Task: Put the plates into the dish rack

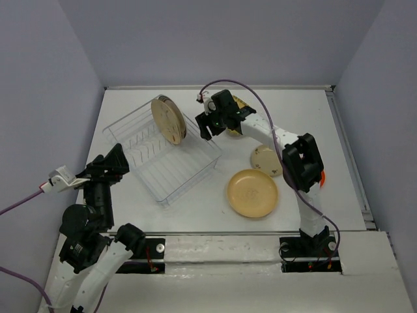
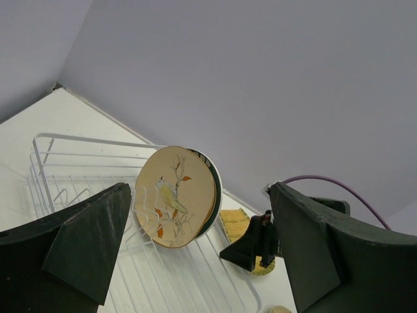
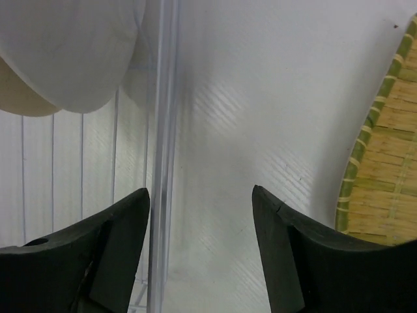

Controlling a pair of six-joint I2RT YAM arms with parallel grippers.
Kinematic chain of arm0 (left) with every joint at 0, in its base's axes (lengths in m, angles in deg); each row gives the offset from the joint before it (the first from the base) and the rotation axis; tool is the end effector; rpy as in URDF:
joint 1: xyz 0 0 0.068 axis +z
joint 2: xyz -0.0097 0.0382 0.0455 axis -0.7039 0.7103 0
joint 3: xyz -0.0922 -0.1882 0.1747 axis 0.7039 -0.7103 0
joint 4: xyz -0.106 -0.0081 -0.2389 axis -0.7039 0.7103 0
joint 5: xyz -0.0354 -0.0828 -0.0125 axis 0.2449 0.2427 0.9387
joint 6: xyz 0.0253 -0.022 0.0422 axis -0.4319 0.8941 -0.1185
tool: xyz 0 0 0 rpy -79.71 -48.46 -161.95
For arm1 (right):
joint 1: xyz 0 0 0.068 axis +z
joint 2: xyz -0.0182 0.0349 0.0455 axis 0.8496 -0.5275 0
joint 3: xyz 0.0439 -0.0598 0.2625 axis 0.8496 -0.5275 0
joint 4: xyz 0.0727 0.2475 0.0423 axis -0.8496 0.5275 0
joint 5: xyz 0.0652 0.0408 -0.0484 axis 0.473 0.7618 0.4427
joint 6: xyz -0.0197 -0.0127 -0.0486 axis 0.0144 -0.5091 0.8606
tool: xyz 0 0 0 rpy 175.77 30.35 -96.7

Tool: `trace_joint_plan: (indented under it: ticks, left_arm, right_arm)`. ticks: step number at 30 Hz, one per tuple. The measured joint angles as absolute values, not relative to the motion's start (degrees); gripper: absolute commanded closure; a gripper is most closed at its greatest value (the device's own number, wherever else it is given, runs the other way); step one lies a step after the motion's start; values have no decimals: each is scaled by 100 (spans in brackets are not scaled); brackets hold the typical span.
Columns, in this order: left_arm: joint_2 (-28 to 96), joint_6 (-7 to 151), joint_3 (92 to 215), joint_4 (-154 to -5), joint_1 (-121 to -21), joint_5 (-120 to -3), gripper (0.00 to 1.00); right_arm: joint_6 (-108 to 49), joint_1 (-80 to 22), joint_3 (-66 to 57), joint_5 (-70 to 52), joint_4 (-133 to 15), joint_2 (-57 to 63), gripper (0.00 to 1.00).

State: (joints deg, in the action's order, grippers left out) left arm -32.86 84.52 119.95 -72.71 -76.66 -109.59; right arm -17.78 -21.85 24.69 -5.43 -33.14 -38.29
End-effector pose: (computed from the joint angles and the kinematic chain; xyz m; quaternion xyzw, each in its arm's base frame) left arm 0.0390 0.0026 0.3718 -0.2533 0.5206 -0.2151 0.7864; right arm 0.3914 0.2960 0.2434 -0.3556 0.8460 0.1897 0.3490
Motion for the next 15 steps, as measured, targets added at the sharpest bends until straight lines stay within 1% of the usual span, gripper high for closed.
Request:
trace_joint_plan:
  ticks: [1,3,6,7,10,11,13,14,15]
  left_arm:
    - [-3286,8450,11995,-7273,-7666,-10948,1]
    - [-3286,8446,11995,-7273,-7666,-10928,1]
    - [-3286,8441,11992,-7273,-7666,-10895,1]
    - [-3286,8441,11992,-7273,-7666,-10886,1]
    - [-3288,8441,11992,-7279,-7666,-10821,1]
    - [-3288,8439,11990,-7282,-7666,-10790,1]
    - [-3293,8432,11977,-7306,-7666,-10738,1]
    - [-3295,8424,11966,-7323,-7666,-10712,1]
    - [-3297,8422,11966,-7325,-7666,-10690,1]
  right_arm:
    - [-1864,-2235,2464,-532,-3367,-3781,25]
    - [-2069,-2342,2349,-526,-3515,-3624,24]
    - [-2528,-2578,1774,-554,-3881,-3014,30]
    - [-2740,-2661,1372,-602,-4103,-2673,35]
    - [-3455,-3118,-277,-827,-4713,-1071,45]
    - [-3743,-3334,-836,-917,-4892,-514,51]
    - [-4250,-3839,-1831,-1022,-5139,470,56]
    - [-4559,-4187,-2364,-1035,-5238,942,61]
    - [-4707,-4504,-2635,-1039,-5238,1209,61]
